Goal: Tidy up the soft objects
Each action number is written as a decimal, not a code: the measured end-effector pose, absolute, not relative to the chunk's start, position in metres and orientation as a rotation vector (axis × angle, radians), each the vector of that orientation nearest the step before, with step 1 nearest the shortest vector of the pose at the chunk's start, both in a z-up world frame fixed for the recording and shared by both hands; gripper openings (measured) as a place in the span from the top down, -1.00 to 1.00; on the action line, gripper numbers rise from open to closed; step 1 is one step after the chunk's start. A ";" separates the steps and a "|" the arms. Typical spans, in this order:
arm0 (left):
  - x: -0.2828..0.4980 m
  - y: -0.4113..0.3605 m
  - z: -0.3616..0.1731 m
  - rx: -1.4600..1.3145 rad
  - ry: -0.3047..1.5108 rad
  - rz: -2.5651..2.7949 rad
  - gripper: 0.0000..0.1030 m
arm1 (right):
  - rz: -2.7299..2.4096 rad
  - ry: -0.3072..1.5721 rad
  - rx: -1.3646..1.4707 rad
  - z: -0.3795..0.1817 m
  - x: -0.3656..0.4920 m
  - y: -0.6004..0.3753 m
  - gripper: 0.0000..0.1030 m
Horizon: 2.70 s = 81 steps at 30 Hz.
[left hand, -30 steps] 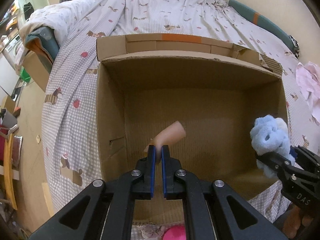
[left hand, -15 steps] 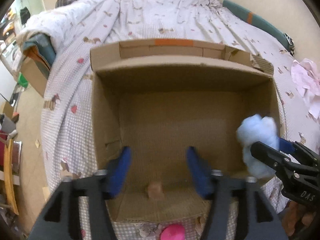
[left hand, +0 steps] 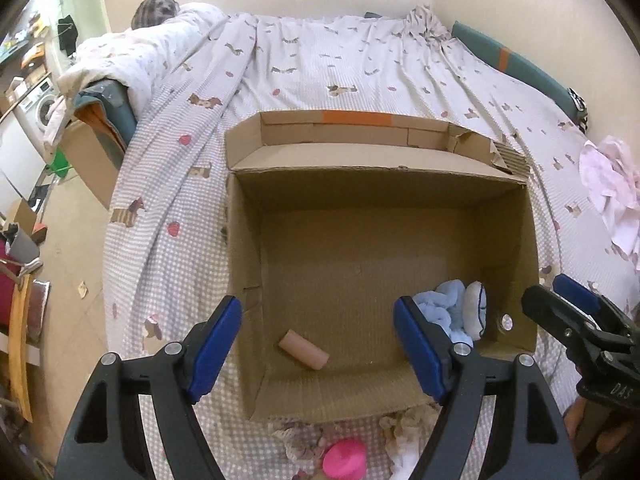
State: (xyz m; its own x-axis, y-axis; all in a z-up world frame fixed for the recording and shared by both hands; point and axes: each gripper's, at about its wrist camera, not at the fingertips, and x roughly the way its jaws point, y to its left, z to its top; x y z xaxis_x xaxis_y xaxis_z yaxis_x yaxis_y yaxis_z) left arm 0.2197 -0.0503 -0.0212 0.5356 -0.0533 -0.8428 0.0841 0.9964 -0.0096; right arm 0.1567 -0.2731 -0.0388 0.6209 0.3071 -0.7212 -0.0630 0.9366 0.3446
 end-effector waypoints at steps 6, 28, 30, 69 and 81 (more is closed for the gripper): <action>0.202 -0.040 -0.011 0.027 0.986 -0.067 -0.48 | 0.207 0.867 0.297 -0.033 0.139 -0.277 -1.00; 0.111 -0.015 -0.028 0.041 0.998 -0.055 -0.48 | 0.229 0.949 0.291 -0.046 0.073 -0.270 -1.00; 0.106 -0.011 -0.035 0.037 1.004 -0.048 -0.48 | 0.215 0.965 0.298 -0.049 0.066 -0.271 -1.00; 0.105 0.032 -0.089 -0.177 1.177 0.050 -0.48 | 0.429 1.419 0.173 -0.158 0.066 -0.175 0.46; 0.101 0.011 -0.116 -0.197 1.270 -0.007 -0.48 | 0.486 1.226 0.287 -0.105 0.045 -0.213 0.46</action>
State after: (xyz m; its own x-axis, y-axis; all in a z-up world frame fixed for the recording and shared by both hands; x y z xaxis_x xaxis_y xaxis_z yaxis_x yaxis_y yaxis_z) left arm 0.1006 0.0115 -0.1165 0.2985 -0.1141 -0.9476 -0.1033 0.9831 -0.1509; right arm 0.0450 -0.2134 -0.1049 0.2544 0.5023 -0.8264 -0.2010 0.8634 0.4628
